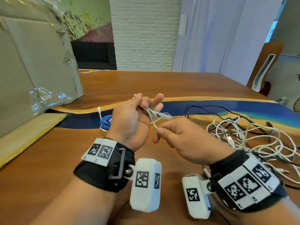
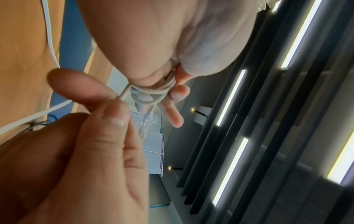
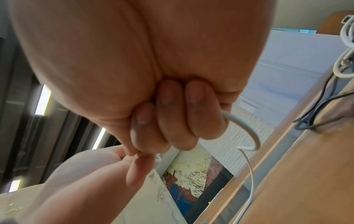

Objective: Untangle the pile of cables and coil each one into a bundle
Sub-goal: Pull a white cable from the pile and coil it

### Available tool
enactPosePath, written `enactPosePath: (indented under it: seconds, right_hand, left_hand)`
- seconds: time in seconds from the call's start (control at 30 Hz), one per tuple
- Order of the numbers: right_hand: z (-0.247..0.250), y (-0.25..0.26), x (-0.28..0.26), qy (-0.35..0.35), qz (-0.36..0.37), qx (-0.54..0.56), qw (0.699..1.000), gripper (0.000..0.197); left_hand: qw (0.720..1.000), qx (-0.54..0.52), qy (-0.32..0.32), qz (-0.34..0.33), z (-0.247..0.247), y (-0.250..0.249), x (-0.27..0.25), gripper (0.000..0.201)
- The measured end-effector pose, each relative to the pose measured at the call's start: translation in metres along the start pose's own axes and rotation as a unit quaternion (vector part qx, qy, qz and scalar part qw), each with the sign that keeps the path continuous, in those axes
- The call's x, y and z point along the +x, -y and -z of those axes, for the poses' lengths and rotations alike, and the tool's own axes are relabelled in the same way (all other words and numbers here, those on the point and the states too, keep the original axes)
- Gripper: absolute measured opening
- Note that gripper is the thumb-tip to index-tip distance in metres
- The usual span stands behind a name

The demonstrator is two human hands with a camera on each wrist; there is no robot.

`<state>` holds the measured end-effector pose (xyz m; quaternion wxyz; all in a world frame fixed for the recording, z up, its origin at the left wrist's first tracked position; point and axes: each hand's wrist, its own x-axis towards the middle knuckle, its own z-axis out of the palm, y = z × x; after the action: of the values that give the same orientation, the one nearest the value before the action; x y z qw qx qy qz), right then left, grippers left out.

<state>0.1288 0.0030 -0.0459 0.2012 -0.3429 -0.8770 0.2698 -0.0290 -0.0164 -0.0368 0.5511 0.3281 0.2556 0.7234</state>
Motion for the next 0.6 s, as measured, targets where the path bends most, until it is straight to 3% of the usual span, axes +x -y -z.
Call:
enactPosePath:
  seconds: [0.1, 0.27, 0.33, 0.4, 0.43, 0.53, 0.6]
  right_hand:
    - [0.001, 0.005, -0.003, 0.001, 0.006, 0.0, 1.0, 0.035]
    - [0.008, 0.012, -0.009, -0.004, 0.028, 0.015, 0.999, 0.04]
    - [0.009, 0.012, -0.011, -0.019, 0.032, 0.019, 0.999, 0.042]
    - [0.017, 0.009, -0.012, -0.057, 0.037, 0.06, 0.996, 0.046]
    - [0.023, 0.006, -0.012, -0.085, 0.041, 0.095, 0.991, 0.049]
    - [0.037, -0.001, -0.015, -0.175, 0.047, 0.187, 0.965, 0.05]
    - [0.04, -0.007, -0.015, -0.224, 0.039, 0.193, 0.954, 0.049]
  left_hand:
    - [0.994, 0.108, -0.01, -0.026, 0.0, 0.004, 0.001, 0.035]
    - [0.963, 0.264, -0.01, -0.052, 0.003, -0.003, 0.0, 0.019]
    - [0.928, 0.368, 0.015, -0.06, 0.005, -0.002, -0.002, 0.016]
    - [0.862, 0.503, 0.033, -0.059, 0.011, 0.002, -0.001, 0.015]
    - [0.844, 0.533, 0.043, -0.041, 0.013, 0.002, -0.001, 0.015]
    - [0.86, 0.498, 0.107, 0.037, 0.013, -0.001, -0.002, 0.028]
    - [0.876, 0.447, 0.161, 0.085, 0.009, -0.001, -0.008, 0.042]
